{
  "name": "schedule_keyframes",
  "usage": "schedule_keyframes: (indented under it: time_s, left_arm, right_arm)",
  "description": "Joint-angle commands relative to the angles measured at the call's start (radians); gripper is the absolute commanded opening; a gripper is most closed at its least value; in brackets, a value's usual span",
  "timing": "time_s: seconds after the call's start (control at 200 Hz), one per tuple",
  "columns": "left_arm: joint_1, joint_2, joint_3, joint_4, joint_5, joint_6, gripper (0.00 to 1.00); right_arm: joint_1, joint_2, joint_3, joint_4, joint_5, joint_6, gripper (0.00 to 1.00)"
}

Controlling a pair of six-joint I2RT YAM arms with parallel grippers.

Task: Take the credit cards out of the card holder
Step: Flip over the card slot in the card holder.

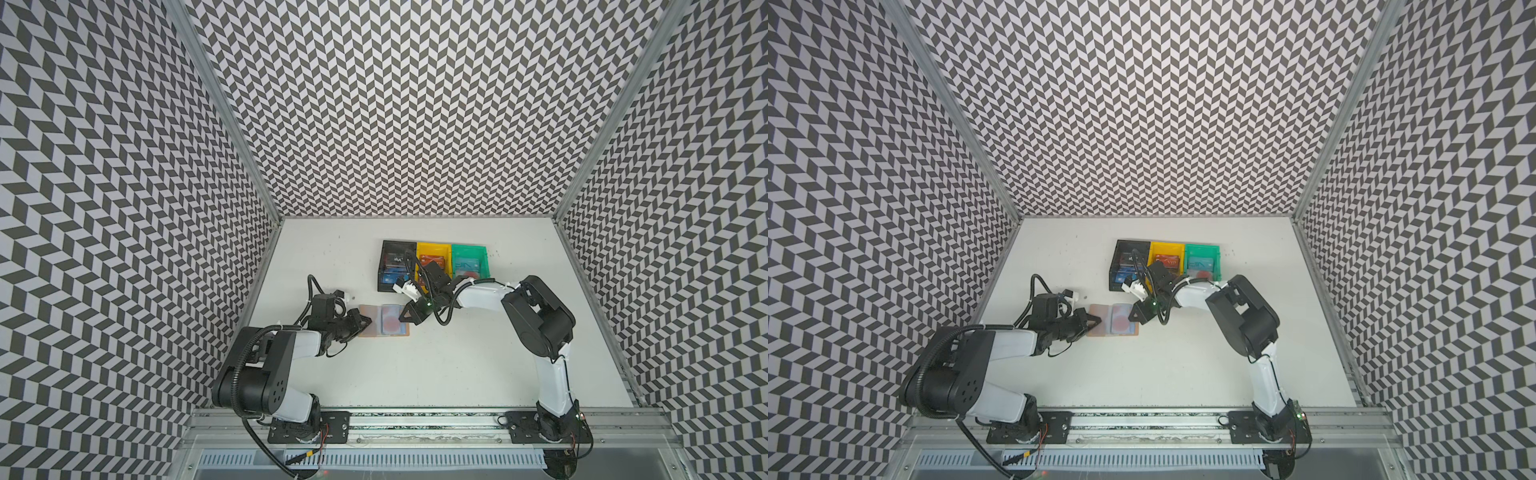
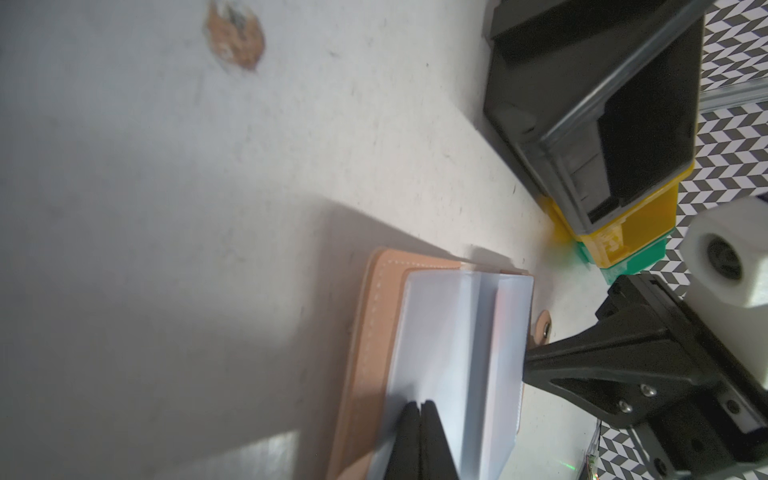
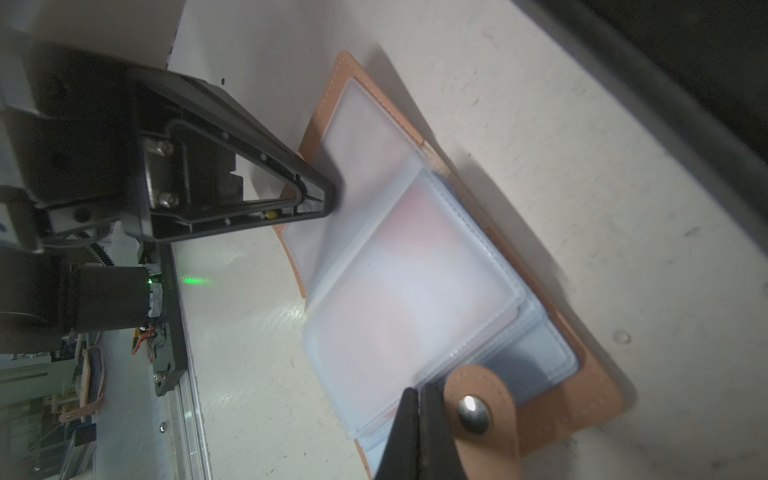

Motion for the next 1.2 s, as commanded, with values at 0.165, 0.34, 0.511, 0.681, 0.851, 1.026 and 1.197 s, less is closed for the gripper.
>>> schedule_keyframes:
  time_s: [0.165,0.34,0.511,0.681,0.851,1.026,1.197]
  left_arm:
    - [-0.003,0.039,-0.031,-0.027,-0.041,0.010,0.00]
    - [-0.003,0.049,-0.032,-0.021,-0.040,0.010,0.00]
    - [-0.003,0.033,-0.026,-0.040,-0.039,0.010,0.00]
    - [-0.003,-0.073,0.017,-0.168,-0.079,0.021,0.00]
    - [0.004,-0.243,0.089,-0.315,-0.116,0.028,0.05]
    - [0.017,-0.333,0.143,-0.346,-0.022,0.026,0.13]
    - [0.022,-0.304,0.112,-0.176,0.172,-0.059,0.11]
  right_arm:
    - [0.015,0.061,0.017,0.019,0.017,0.009,0.00]
    - [0.015,0.071,0.023,0.022,0.009,0.013,0.00]
    - [0.015,0.074,0.032,0.009,0.013,0.007,0.00]
    - [0.015,0.068,0.022,0.002,0.019,0.001,0.00]
    - [0.014,0.065,0.015,-0.001,0.022,-0.004,0.00]
    - [0.013,0.067,0.008,0.001,0.017,-0.004,0.00]
    - [0.013,0.067,0.002,0.005,0.011,-0.007,0.00]
